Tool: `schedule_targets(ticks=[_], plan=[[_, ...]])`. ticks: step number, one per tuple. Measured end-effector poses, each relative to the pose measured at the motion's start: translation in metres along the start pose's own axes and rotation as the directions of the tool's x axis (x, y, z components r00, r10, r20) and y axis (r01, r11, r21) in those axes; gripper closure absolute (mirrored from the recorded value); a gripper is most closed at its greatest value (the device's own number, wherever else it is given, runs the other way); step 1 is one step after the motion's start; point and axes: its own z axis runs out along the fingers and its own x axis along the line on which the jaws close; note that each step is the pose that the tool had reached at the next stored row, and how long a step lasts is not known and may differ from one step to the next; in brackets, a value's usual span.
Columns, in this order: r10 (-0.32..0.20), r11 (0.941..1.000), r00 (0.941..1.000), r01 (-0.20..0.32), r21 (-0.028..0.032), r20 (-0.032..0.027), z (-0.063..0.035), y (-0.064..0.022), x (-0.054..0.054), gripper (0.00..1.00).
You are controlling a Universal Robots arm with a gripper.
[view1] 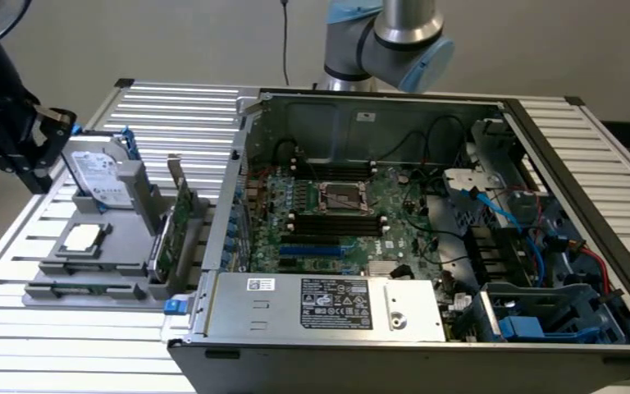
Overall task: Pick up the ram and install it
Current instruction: 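Pick up the ram and move it above insertion slot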
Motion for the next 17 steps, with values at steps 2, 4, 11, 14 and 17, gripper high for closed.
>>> schedule_targets(ticks=[2,4,11,14,17], plan=[[-0.019,0.9998,0.9998,0.019,0.001,-0.0011,0.0,0.0003,0.0014,0.89],[-0.041,0.9992,0.9992,0.041,0.0019,-0.0027,0.0,0.0004,0.0022,0.89],[-0.165,0.9862,0.9862,0.165,0.0058,-0.0129,0.0013,0.0003,0.0023,0.89],[-0.218,0.9759,0.9758,0.218,0.0072,-0.0175,0.0024,0.0002,0.0023,0.89],[-0.272,0.9623,0.9621,0.272,0.0082,-0.0222,0.0038,0.0001,0.0022,0.89]])
